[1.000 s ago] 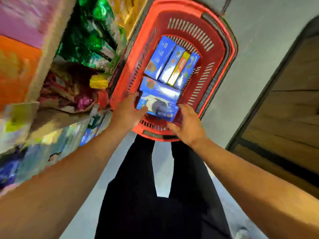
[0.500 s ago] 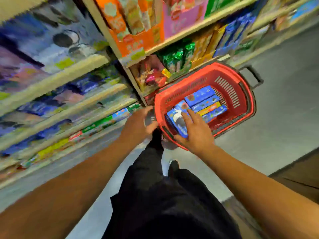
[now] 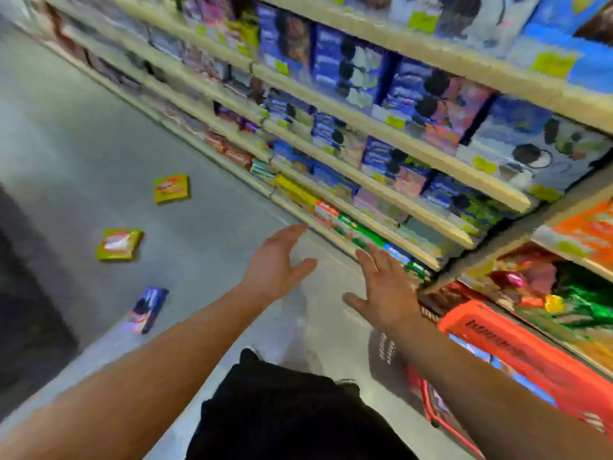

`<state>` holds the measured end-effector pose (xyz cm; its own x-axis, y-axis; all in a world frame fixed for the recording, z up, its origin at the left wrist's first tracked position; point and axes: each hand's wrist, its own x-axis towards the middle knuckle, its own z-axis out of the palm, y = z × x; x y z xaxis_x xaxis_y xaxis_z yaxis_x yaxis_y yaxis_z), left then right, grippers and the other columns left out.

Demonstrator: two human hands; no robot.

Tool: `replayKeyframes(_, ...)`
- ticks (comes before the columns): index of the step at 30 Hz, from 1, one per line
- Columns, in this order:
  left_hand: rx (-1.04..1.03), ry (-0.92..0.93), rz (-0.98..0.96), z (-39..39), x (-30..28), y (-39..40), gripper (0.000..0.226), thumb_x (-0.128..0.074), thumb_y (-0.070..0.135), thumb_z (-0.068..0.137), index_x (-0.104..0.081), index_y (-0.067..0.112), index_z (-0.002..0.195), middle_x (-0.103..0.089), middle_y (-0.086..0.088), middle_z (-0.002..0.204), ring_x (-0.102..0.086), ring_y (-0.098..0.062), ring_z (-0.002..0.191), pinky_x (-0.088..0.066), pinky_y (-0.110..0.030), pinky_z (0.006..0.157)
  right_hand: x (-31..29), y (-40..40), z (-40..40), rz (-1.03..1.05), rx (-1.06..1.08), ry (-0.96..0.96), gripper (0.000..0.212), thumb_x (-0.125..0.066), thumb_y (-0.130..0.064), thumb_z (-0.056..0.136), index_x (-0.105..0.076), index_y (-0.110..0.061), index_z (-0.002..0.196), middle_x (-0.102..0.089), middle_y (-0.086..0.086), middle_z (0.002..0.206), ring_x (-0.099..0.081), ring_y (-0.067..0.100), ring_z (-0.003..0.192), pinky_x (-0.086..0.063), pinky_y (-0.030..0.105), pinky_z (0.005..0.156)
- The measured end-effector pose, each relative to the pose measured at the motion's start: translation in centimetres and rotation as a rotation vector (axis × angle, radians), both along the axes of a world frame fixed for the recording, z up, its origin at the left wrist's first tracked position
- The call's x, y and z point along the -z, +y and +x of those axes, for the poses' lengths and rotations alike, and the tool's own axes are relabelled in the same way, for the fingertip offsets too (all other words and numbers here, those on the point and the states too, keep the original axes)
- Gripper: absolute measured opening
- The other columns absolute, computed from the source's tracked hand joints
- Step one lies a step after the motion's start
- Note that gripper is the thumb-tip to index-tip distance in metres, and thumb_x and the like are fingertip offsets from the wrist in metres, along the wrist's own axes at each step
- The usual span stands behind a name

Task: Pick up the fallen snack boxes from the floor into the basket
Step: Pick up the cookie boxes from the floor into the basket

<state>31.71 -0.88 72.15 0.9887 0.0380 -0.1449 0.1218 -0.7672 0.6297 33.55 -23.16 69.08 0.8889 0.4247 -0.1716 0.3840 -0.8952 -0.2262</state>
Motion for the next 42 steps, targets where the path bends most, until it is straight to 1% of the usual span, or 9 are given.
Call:
replayKeyframes(3,-0.202,-0.019,0.009,-4.5,-0.1,7.2,0.087,-0.042,0.067,0.069,-0.043,0.019,0.142,-0.047,-0.005,0.145,-0.045,-0.022,0.132,-0.031,-0.031,0.113,-0.2,7.8,0.3,-0.015,-0.16,-0.001,0.092,-0.061,-0.064,0.081,-0.025,-0.019,0.153,-0.022,0.009,0.16,-0.024,0.031,0.144,-0.02,0.041,0.118)
replayKeyframes(5,-0.313,-0.038,0.03,-7.3,-0.3,11.5,0.083,-0.05,0.063,0.071,-0.043,0.019,0.142,-0.048,-0.006,0.144,-0.048,-0.024,0.13,-0.037,-0.037,0.109,-0.4,12.9,-0.2,0.001,-0.243,-0.003,0.093,-0.064,-0.062,0.079,-0.028,-0.018,0.152,-0.023,0.009,0.16,-0.026,0.031,0.144,-0.021,0.04,0.118)
replayKeyframes(8,-0.479,-0.027,0.039,-11.9,-0.6,18.2,0.074,-0.069,0.042,0.081,-0.04,0.016,0.143,-0.045,-0.008,0.146,-0.045,-0.025,0.132,-0.032,-0.03,0.108,-0.6,21.5,-2.5,0.026,-0.373,0.008,0.091,-0.066,-0.06,0.079,-0.029,-0.018,0.151,-0.022,0.007,0.16,-0.024,0.029,0.145,-0.019,0.037,0.119)
replayKeyframes(10,-0.586,-0.028,0.056,-15.2,-0.1,22.4,0.07,-0.071,0.034,0.083,-0.04,0.017,0.144,-0.045,-0.007,0.146,-0.046,-0.025,0.131,-0.033,-0.029,0.106,-0.4,26.8,-4.5,0.024,-0.464,0.046,0.091,-0.065,-0.059,0.081,-0.025,-0.019,0.153,-0.016,0.005,0.162,-0.017,0.027,0.148,-0.015,0.037,0.12)
replayKeyframes(15,-0.805,-0.012,0.039,-23.4,1.5,31.0,0.07,-0.073,0.033,0.08,-0.043,0.017,0.142,-0.049,-0.005,0.143,-0.049,-0.022,0.127,-0.033,-0.026,0.104,0.2,38.0,-8.7,-0.024,-0.669,0.076,0.091,-0.063,-0.058,0.083,-0.02,-0.022,0.154,-0.013,0.002,0.163,-0.013,0.024,0.149,-0.011,0.035,0.12)
replayKeyframes(21,-1.062,-0.025,0.005,-30.7,3.1,36.7,0.069,-0.067,0.039,0.084,-0.039,0.021,0.144,-0.043,0.002,0.148,-0.04,-0.017,0.135,-0.03,-0.026,0.107,-0.3,48.1,-11.0,-0.121,-0.867,0.024,0.091,-0.065,-0.058,0.081,-0.025,-0.019,0.152,-0.021,0.005,0.16,-0.024,0.027,0.144,-0.022,0.037,0.117)
replayKeyframes(24,-1.158,0.004,-0.012,-33.3,4.3,38.5,0.071,-0.066,0.04,0.085,-0.035,0.02,0.147,-0.039,0.001,0.15,-0.036,-0.017,0.137,-0.026,-0.027,0.11,0.1,52.6,-11.9,-0.151,-0.942,0.034,0.091,-0.065,-0.058,0.081,-0.025,-0.018,0.153,-0.019,0.005,0.161,-0.022,0.027,0.146,-0.023,0.038,0.117)
replayKeyframes(33,-1.355,0.103,-0.085,-33.5,7.3,43.2,0.073,-0.064,0.04,0.087,-0.031,0.02,0.148,-0.034,0.001,0.153,-0.031,-0.016,0.14,-0.022,-0.024,0.111,3.3,63.8,-10.5,-0.235,-1.112,0.069,0.09,-0.068,-0.054,0.081,-0.025,-0.019,0.151,-0.02,0.002,0.16,-0.023,0.025,0.145,-0.028,0.039,0.115)
replayKeyframes(42,-1.393,0.311,-0.171,-25.3,11.5,52.7,0.075,-0.064,0.043,0.086,-0.028,0.023,0.149,-0.033,0.002,0.154,-0.032,-0.016,0.14,-0.026,-0.03,0.113,8.5,76.0,-3.2,-0.3,-1.235,0.16,0.088,-0.068,-0.054,0.079,-0.03,-0.015,0.149,-0.029,0.007,0.155,-0.029,0.028,0.14,-0.027,0.037,0.113)
